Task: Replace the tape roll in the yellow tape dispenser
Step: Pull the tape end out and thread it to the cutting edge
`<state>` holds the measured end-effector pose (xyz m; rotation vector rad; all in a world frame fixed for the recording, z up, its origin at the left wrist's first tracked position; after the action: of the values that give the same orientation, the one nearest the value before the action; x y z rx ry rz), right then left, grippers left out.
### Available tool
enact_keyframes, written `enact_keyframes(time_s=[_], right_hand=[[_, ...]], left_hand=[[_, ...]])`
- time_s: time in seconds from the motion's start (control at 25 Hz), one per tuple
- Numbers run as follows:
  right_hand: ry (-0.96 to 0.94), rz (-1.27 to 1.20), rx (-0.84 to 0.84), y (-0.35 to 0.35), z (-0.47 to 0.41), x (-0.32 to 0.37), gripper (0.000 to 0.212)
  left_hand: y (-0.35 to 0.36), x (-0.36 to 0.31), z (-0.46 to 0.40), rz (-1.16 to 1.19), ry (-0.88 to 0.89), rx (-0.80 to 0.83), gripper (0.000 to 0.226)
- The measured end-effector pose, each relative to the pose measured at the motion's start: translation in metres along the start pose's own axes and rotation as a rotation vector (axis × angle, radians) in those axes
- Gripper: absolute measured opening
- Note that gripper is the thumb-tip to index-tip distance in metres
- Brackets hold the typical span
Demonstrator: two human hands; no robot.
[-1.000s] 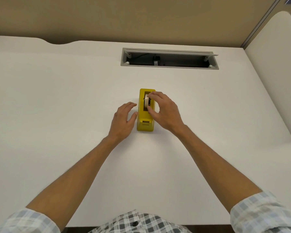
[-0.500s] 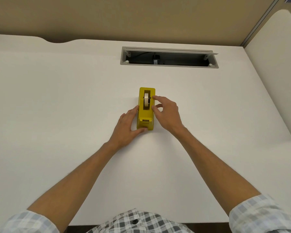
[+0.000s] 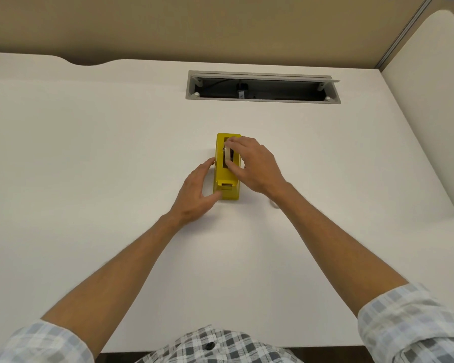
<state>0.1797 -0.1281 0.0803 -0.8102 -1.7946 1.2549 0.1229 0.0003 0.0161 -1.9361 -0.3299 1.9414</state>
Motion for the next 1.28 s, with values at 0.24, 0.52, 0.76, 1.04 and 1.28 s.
enact_keyframes(time_s=[0.24, 0.52, 0.76, 1.04, 1.28], right_hand=[[0.009, 0.025, 0.093, 0.009, -0.009, -0.006, 0.05], [0.02, 0.003, 0.109, 0.006, -0.015, -0.01, 0.046], [0.064, -0.011, 0.014, -0.01, -0.019, -0.012, 0.03], [0.012, 0.078, -0.006, -0.013, -0.017, -0.008, 0.029], [0.008, 0.11, -0.003, -0.015, -0.02, -0.009, 0.027]], left_hand=[[-0.005, -0.024, -0.018, 0.093, 0.065, -0.013, 0.066], [-0.006, -0.025, -0.048, -0.039, 0.051, -0.023, 0.061], [-0.007, -0.031, -0.069, -0.145, 0.074, 0.027, 0.056], [-0.007, -0.035, -0.075, -0.217, 0.09, 0.097, 0.053], [-0.006, -0.035, -0.077, -0.249, 0.101, 0.094, 0.053]])
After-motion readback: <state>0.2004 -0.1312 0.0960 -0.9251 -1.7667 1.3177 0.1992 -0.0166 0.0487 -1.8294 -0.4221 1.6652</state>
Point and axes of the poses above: each hand's wrist, its own z-axis away from the middle knuckle, its own y-axis out of the palm, x = y × z, the point moved 9 cm from there along -z, towards the middle knuckle, and after that the axes turned 10 degrees about z, right-handed, at the moved point
